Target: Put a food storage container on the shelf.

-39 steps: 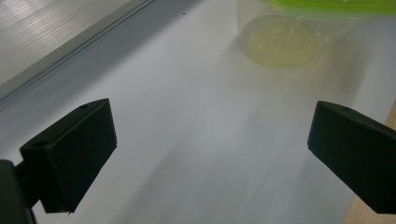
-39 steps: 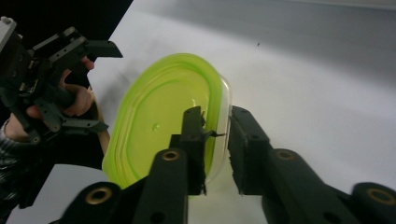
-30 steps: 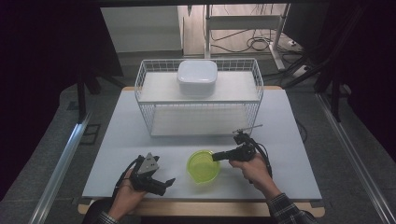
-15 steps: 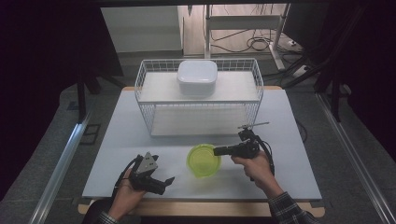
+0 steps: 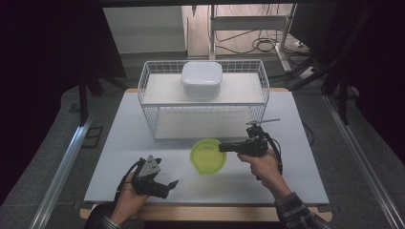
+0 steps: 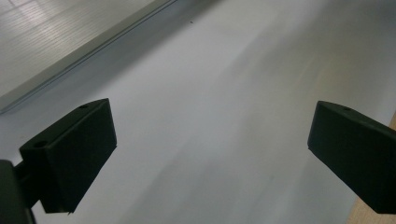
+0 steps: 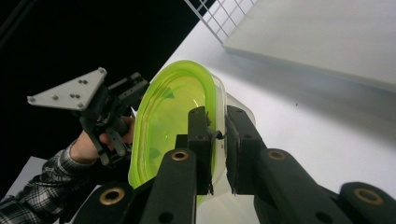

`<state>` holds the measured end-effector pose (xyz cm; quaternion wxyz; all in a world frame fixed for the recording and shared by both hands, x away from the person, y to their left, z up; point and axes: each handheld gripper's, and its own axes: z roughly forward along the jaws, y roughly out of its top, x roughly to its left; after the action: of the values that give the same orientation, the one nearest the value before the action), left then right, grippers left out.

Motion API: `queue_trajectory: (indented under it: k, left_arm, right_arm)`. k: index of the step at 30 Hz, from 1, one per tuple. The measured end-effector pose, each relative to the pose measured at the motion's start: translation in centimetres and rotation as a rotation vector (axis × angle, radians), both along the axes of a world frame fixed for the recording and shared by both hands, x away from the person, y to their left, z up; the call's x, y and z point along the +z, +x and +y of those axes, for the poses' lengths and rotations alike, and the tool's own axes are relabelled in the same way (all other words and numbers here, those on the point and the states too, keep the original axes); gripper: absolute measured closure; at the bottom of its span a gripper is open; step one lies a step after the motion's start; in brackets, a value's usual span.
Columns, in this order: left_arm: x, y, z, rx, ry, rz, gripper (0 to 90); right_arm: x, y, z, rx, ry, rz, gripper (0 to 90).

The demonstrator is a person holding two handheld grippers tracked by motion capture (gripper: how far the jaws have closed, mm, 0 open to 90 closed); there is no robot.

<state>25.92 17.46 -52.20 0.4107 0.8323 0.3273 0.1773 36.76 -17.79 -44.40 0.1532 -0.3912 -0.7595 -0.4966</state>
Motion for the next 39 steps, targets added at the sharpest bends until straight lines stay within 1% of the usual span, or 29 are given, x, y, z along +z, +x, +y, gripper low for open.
queue_trajectory:
  k: [1,2,3,4,5,9,10,12,16,18,22,23,27,28,29,33,34,36,39]
  left_arm:
    - [0.0,0.0,0.0,0.0,-0.001,0.0,1.0]
    - [0.0,0.0,0.0,-0.001,0.001,0.0,1.0]
    - [0.0,0.0,0.0,-0.001,0.001,0.001,1.0]
    - [0.0,0.0,0.0,0.0,0.001,0.001,1.0]
    - [0.0,0.0,0.0,-0.001,0.0,0.001,1.0]
    - [0.0,0.0,0.0,-0.001,-0.001,0.002,1.0]
    - [0.0,0.0,0.0,-0.001,-0.001,0.002,1.0]
    - [0.0,0.0,0.0,-0.001,-0.002,0.002,1.0]
    - [0.0,0.0,0.0,-0.001,-0.002,0.003,1.0]
    - [0.0,0.0,0.0,-0.002,-0.001,0.003,1.0]
    - [0.0,0.0,0.0,-0.003,0.003,0.004,1.0]
    - [0.0,0.1,0.0,-0.006,0.005,0.003,1.0]
    - [-0.1,0.1,0.0,-0.007,0.006,0.005,1.0]
    - [-0.1,0.1,0.0,-0.007,0.006,0.005,1.0]
    - [-0.1,0.1,0.0,-0.008,0.005,0.005,1.0]
    - [-0.1,0.1,0.0,-0.009,0.006,0.005,1.0]
    - [-0.1,0.1,0.0,-0.009,0.006,0.005,1.0]
    - [-0.1,0.1,0.0,-0.01,0.006,0.006,1.0]
    - [-0.1,0.1,-0.1,-0.009,0.001,0.007,1.0]
  right_arm:
    - [0.4,0.0,0.0,-0.003,0.007,-0.006,81.6]
    - [0.4,0.0,0.0,-0.003,0.007,-0.006,81.6]
    - [0.9,0.1,0.0,-0.006,0.012,-0.014,81.6]
    - [0.9,0.1,0.0,-0.006,0.012,-0.014,81.6]
    - [1.3,0.2,0.0,-0.011,0.018,-0.019,81.6]
    - [2.2,0.3,0.0,-0.016,0.033,-0.031,81.6]
    - [2.2,0.3,0.0,-0.016,0.033,-0.031,81.6]
    - [2.8,0.5,0.1,-0.017,0.039,-0.045,81.6]
    - [3.4,0.6,0.1,-0.021,0.042,-0.047,81.6]
    - [4.0,0.8,0.1,-0.028,0.047,-0.057,81.6]
    - [4.5,0.9,0.1,-0.036,0.059,-0.06,81.6]
    - [4.9,1.0,0.1,-0.042,0.067,-0.064,81.6]
    - [5.6,1.2,0.0,-0.049,0.08,-0.067,81.6]
    - [5.6,1.2,0.0,-0.049,0.08,-0.067,81.6]
    - [6.1,1.4,0.0,-0.057,0.09,-0.069,81.6]
    - [6.8,1.7,-0.1,-0.064,0.107,-0.07,81.6]
    - [6.8,1.7,-0.1,-0.064,0.107,-0.07,81.6]
    - [7.4,2.0,-0.1,-0.071,0.115,-0.069,81.7]
    - [7.9,2.2,-0.1,-0.074,0.122,-0.071,81.7]
